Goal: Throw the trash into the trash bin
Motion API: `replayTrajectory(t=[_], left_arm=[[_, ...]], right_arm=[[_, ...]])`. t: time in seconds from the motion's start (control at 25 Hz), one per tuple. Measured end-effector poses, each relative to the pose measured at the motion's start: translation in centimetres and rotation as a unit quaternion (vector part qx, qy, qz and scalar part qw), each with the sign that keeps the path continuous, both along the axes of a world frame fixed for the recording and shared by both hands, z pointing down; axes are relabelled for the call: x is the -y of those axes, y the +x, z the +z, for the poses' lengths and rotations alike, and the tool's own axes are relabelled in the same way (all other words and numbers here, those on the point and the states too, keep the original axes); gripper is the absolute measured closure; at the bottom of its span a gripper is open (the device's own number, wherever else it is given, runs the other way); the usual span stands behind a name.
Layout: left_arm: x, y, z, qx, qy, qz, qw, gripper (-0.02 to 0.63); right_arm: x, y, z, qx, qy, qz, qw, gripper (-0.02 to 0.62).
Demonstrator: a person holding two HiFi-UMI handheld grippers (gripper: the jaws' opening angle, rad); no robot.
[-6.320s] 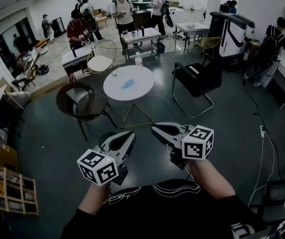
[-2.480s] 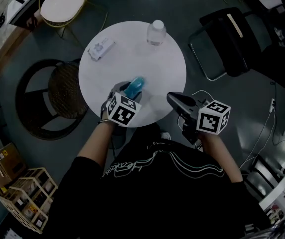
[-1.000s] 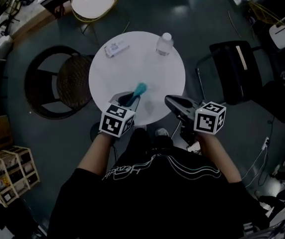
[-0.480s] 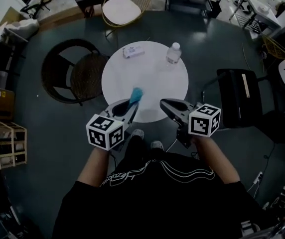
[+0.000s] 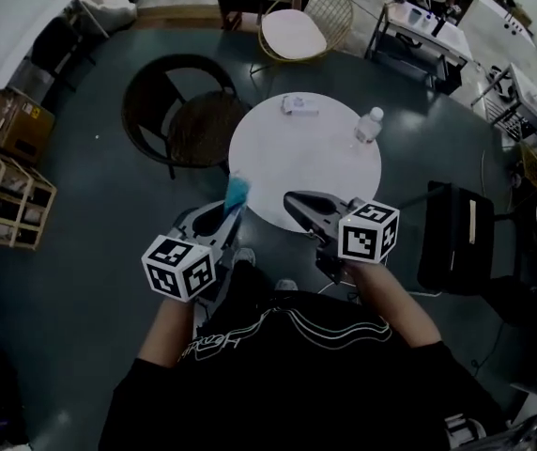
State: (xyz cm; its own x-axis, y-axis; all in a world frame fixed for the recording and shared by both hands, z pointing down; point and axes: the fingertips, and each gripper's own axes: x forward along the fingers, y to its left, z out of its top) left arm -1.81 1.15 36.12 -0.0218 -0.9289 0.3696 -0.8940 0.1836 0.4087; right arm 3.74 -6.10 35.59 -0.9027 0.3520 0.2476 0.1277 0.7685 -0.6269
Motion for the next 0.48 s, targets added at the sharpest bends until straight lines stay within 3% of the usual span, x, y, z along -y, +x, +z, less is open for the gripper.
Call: replayTrajectory(t=[0.48], left_arm=[[-8.9, -7.3, 3.1, -0.035, -0.011, -0.126, 0.9914, 0.557]], right_arm=[[-6.7, -7.9, 3.1, -0.034, -0.021, -0.084, 0.996, 0.56]])
